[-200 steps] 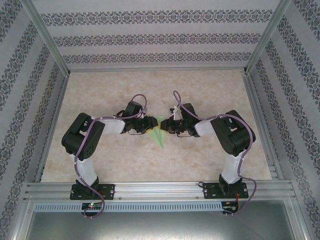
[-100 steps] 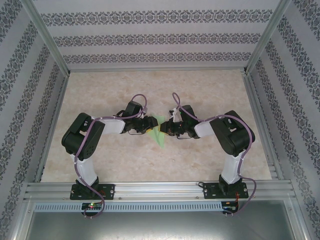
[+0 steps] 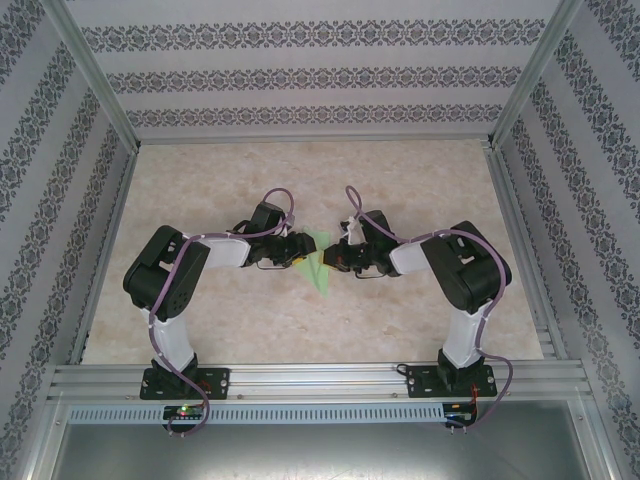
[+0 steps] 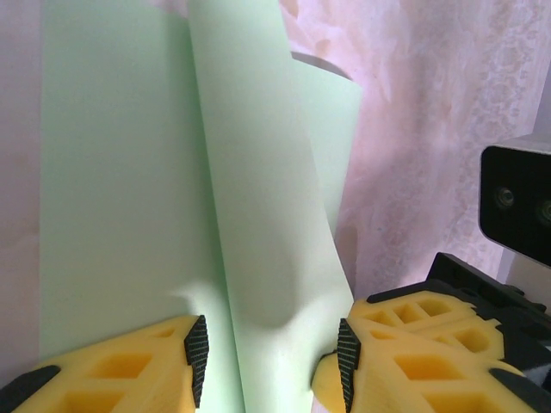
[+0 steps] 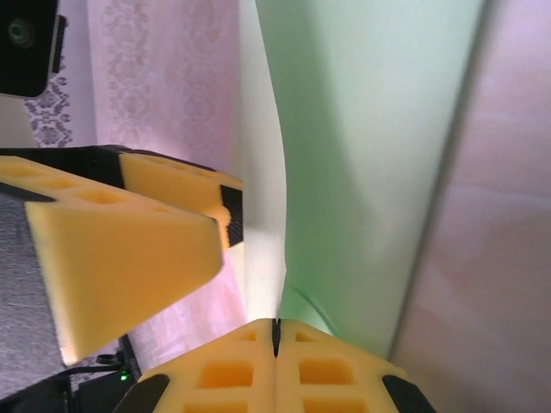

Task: Fold a paper plane with a square sheet of paper (fold left side to right side)
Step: Fourth fold the wing at the center of the table.

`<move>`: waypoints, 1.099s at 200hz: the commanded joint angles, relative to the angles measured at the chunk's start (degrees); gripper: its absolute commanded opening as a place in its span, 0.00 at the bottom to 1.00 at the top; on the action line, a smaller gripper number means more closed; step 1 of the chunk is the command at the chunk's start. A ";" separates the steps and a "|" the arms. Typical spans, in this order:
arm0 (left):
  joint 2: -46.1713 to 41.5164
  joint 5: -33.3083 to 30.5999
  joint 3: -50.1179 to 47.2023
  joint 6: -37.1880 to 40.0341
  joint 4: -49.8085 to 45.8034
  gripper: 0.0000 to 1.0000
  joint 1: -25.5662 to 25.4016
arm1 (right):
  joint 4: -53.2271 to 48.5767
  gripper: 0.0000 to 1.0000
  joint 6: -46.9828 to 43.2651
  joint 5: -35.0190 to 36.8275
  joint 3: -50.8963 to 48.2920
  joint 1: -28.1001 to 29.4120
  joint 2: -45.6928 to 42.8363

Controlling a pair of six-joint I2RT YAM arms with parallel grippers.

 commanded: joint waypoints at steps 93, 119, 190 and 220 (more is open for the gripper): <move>1.93 -2.40 0.15 0.56 -3.41 0.47 -0.88 | -13.15 0.00 -9.24 6.46 4.73 -1.12 -1.99; 2.09 -2.35 0.12 0.56 -3.33 0.47 -0.87 | -13.76 0.00 -9.72 6.75 5.22 -1.08 -1.49; 2.06 -2.32 0.19 0.60 -3.23 0.47 -0.89 | -16.48 0.00 -11.36 8.43 6.80 -0.62 -0.51; 2.09 -2.20 0.02 0.64 -3.10 0.47 -0.93 | -18.18 0.00 -12.01 9.19 7.53 -0.25 0.44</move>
